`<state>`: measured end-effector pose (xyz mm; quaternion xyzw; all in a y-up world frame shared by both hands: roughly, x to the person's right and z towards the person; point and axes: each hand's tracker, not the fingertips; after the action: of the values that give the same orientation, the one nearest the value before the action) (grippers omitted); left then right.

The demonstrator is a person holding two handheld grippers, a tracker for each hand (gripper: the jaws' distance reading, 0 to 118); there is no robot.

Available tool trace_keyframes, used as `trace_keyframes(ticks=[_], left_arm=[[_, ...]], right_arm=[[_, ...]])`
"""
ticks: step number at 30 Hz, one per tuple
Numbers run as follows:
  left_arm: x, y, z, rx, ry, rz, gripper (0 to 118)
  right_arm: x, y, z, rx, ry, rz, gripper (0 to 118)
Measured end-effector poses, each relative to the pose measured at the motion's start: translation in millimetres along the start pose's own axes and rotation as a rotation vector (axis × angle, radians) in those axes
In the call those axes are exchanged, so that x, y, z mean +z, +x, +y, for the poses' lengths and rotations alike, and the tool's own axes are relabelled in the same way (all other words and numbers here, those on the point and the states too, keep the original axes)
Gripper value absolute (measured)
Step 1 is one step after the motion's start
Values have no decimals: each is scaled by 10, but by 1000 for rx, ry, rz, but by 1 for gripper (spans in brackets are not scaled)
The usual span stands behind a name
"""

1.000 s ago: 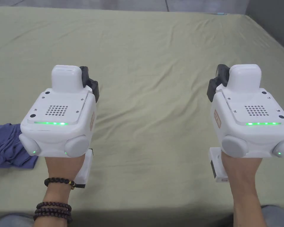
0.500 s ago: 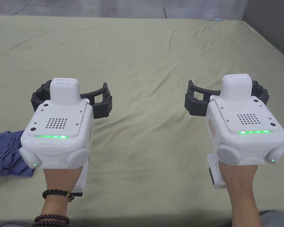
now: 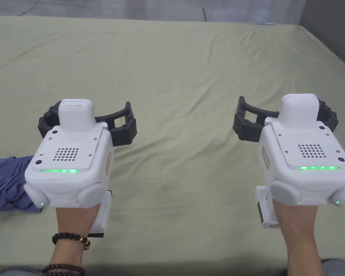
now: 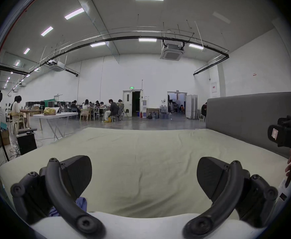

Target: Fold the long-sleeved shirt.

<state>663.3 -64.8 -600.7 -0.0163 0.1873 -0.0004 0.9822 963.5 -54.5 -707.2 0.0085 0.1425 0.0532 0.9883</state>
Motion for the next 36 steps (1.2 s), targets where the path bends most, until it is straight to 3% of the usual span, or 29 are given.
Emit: trace_keyframes(ticks=[13,36], left_arm=[[10,6,31,-9,-14,9,118],[-12,64,33,-22,-24,-21,118]], right_arm=[[29,-75,-13,36,-3,16,118],[18,-41,18,25,0,-5,118]])
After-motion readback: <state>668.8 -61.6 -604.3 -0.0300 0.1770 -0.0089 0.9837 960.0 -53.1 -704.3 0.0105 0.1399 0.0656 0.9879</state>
